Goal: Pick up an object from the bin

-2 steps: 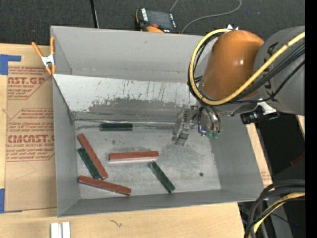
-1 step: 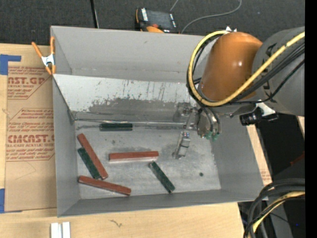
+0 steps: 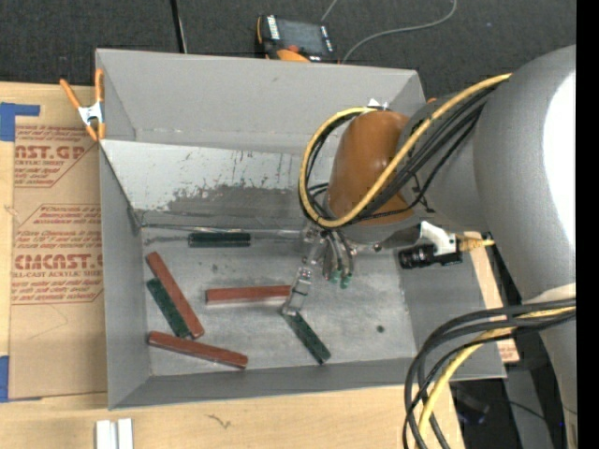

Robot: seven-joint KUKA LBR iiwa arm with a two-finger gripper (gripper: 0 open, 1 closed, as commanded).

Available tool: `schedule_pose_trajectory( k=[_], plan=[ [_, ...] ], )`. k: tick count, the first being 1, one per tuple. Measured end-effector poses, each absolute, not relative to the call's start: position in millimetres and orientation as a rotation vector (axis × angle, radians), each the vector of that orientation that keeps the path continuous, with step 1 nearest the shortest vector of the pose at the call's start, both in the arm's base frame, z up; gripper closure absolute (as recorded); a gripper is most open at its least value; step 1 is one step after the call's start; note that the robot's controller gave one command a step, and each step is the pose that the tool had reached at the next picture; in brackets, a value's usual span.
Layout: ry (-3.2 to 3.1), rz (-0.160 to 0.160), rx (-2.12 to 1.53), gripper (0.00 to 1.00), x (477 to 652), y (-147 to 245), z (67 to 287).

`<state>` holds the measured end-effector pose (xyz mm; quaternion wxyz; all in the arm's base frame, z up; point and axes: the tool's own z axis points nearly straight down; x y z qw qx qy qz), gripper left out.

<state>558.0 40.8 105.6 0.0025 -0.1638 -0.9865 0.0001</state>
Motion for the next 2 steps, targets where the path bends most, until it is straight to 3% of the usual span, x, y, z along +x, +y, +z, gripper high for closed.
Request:
schedule_pose_trajectory(
  k=[1,2],
  plan=[
    [-3.128,-0.001,-0.266,0.0,550.4,81.0,68.4],
    [-3.13,0.0,-0.268,1.0,551.2,80.4,69.8]
  ],
)
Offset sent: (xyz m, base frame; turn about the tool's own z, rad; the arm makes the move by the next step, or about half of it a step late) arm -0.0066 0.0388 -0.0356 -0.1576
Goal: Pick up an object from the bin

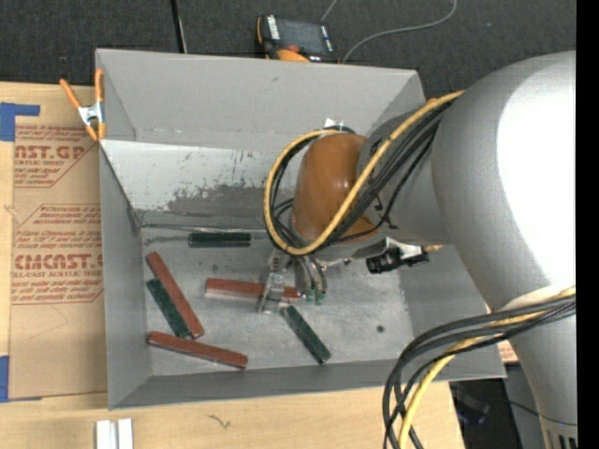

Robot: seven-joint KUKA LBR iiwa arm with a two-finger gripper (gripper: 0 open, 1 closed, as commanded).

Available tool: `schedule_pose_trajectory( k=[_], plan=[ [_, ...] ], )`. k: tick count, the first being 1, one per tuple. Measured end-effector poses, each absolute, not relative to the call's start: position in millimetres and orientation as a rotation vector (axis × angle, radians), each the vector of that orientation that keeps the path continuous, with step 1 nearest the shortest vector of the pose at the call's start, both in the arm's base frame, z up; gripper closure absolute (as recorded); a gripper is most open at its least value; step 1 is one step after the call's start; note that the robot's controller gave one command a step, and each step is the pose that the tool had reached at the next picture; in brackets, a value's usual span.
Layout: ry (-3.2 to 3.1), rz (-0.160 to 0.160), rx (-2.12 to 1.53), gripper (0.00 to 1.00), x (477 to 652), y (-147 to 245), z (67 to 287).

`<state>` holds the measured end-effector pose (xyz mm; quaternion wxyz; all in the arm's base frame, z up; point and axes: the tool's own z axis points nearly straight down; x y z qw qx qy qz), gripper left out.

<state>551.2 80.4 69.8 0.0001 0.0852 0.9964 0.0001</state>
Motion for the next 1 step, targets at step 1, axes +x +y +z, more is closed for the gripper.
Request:
schedule_pose_trajectory(
  k=[1],
  plan=[
    [3.128,0.002,0.087,1.0,589.1,80.2,244.0]
  ],
)
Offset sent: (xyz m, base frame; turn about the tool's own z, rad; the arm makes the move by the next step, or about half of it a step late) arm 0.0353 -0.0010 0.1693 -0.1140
